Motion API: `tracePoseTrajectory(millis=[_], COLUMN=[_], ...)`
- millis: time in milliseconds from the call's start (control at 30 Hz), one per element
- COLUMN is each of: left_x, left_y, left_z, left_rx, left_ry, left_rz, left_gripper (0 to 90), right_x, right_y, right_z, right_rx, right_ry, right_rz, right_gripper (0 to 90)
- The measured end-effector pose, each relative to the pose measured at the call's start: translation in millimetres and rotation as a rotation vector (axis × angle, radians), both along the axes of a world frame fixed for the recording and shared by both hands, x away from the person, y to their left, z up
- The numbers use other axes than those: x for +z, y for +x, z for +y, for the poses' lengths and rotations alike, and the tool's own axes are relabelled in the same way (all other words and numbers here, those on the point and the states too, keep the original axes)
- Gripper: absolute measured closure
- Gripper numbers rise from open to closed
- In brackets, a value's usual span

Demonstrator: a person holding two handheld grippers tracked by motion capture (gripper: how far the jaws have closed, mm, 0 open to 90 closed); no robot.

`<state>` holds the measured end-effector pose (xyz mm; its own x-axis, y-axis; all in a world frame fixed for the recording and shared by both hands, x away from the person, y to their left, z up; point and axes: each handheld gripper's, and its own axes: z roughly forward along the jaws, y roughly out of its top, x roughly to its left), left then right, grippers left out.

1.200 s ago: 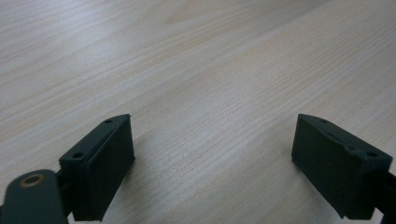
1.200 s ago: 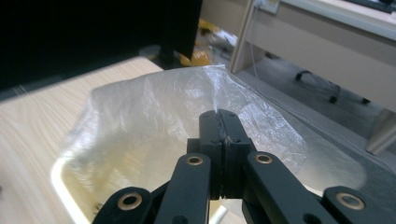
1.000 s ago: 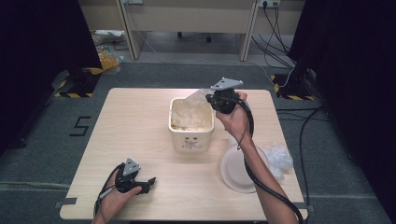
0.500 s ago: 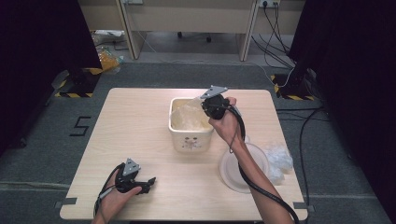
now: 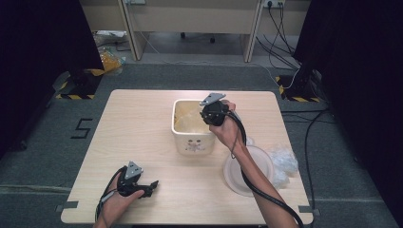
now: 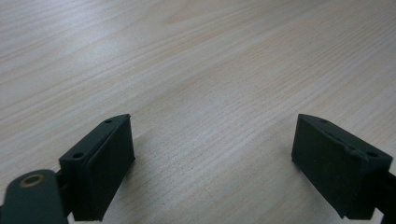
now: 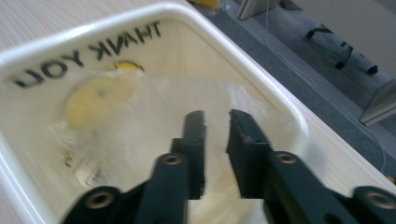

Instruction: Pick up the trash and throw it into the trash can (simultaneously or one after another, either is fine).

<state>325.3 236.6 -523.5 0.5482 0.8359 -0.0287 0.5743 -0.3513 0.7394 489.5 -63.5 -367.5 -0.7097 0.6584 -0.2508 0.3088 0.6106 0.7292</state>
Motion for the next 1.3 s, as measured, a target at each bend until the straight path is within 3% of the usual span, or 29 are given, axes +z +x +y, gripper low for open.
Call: tracePoseTrajectory(millis=[100,267,433,667,833,967,1000,1167,1300], left_x=[0.1,0.2,0.0,0.0,-0.1,-0.5,-0.4,-0.4,-0.7], left_y=[-0.1,-0.1,-0.2,-0.3,-0.3,-0.2,-0.2,-0.2,-0.2], left_z=[0.1,0.4,0.1,0.1,0.0,-0.1,0.1,-0.1,-0.3], left_rx=[-0.001,-0.004,0.001,0.001,0.002,0.002,0.0,0.001,0.001], left_ry=[0.002,0.005,0.0,0.0,0.0,-0.003,0.001,-0.001,-0.002], left_rz=[0.0,0.002,0.0,0.0,-0.002,-0.006,-0.006,-0.004,-0.007], left_gripper=[12.2,12.1,12.2,12.1,12.1,12.1,12.1,12.0,11.8], right_x=[8.4,18.1,23.7,23.1,10.9,2.4,-3.3,-18.3,-29.5], right_y=[-3.1,-3.6,-6.4,-24.4,-41.9,-50.9,-56.9,-73.1,-82.9], right_z=[-2.6,-12.9,-32.5,-71.5,-106.6,-125.6,-139.0,-170.7,-185.6], right_rx=[-0.005,-0.029,-0.05,-0.08,-0.114,-0.134,-0.153,-0.183,-0.204], right_ry=[0.049,0.07,0.092,0.147,0.158,0.163,0.17,0.188,0.204], right_rz=[-0.002,-0.016,-0.029,-0.027,-0.002,0.016,0.023,0.038,0.055], right_gripper=[66.9,63.0,59.2,48.5,41.4,41.6,43.3,47.3,47.5])
